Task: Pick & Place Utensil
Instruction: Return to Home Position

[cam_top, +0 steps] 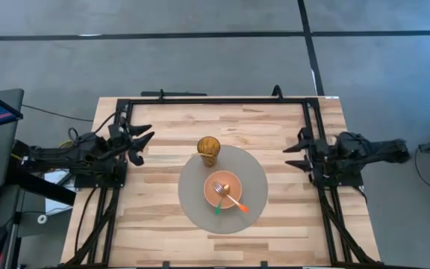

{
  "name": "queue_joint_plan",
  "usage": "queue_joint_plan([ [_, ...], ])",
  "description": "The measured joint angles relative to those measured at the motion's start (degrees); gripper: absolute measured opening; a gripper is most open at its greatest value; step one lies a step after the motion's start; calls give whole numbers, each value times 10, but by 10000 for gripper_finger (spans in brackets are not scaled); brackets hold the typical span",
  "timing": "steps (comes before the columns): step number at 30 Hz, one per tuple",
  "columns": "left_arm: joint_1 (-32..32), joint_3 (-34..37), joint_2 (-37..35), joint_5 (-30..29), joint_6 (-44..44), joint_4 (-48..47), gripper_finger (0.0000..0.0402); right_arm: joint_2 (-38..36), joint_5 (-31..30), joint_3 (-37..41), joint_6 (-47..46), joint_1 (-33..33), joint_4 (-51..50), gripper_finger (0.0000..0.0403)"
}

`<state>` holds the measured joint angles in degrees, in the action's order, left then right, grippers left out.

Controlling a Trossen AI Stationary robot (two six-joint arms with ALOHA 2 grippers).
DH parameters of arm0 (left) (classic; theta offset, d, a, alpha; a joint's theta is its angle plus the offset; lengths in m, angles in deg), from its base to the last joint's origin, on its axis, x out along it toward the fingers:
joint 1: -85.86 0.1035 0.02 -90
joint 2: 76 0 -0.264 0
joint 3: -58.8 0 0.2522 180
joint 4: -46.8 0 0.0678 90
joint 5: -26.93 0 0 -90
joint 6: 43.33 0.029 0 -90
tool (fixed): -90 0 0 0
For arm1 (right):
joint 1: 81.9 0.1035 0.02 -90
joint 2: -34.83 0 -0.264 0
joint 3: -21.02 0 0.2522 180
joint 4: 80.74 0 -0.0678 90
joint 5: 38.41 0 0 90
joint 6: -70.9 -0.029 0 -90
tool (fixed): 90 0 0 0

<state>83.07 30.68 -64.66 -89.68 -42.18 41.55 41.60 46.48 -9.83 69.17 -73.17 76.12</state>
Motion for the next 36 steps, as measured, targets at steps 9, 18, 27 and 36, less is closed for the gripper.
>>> queue_joint_plan([
  [9, 0, 76, -78, -4, -2, 33, 145, -64, 6, 75, -13, 3, 37, 175],
  [18, 0, 141, -91, -6, -47, 64, 145, -66, 6, 161, -28, 0, 164, 177],
  [27, 0, 141, -51, -6, -48, 65, 145, -60, 4, 167, -53, 2, 161, 178],
  [36, 0, 141, -18, -6, -48, 70, 145, -60, 6, 167, -54, 2, 142, 177],
])
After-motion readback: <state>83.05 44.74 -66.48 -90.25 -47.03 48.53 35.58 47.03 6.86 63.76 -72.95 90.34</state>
